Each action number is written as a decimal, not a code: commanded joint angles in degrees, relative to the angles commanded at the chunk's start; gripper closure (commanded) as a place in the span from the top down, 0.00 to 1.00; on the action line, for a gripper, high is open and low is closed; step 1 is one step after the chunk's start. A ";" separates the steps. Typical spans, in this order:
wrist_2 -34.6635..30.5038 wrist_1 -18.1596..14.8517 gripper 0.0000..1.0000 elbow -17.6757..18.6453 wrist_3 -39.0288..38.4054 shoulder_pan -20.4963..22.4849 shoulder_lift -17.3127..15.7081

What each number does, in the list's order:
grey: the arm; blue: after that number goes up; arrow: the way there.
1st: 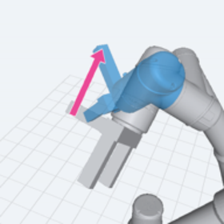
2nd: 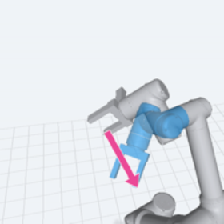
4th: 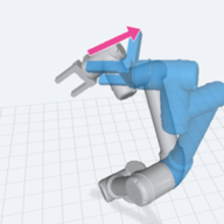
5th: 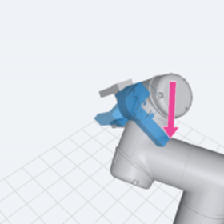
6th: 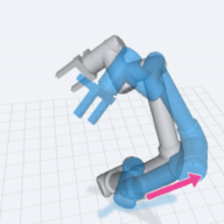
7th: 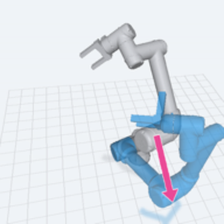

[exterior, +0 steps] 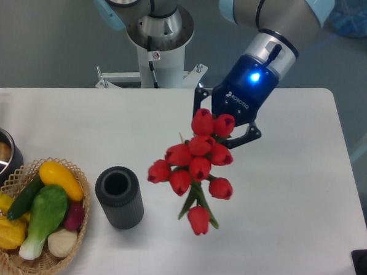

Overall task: Insert the flowers into the vase
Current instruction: 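Carry the red tulip bunch in the gripper toward the grey vase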

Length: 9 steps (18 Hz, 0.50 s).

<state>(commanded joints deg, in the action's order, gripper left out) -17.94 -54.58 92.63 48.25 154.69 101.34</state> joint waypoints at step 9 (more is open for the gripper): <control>3.43 0.97 0.00 -0.69 0.09 -4.30 0.96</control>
<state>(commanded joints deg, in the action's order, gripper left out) -14.50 -53.62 91.94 48.34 150.39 102.30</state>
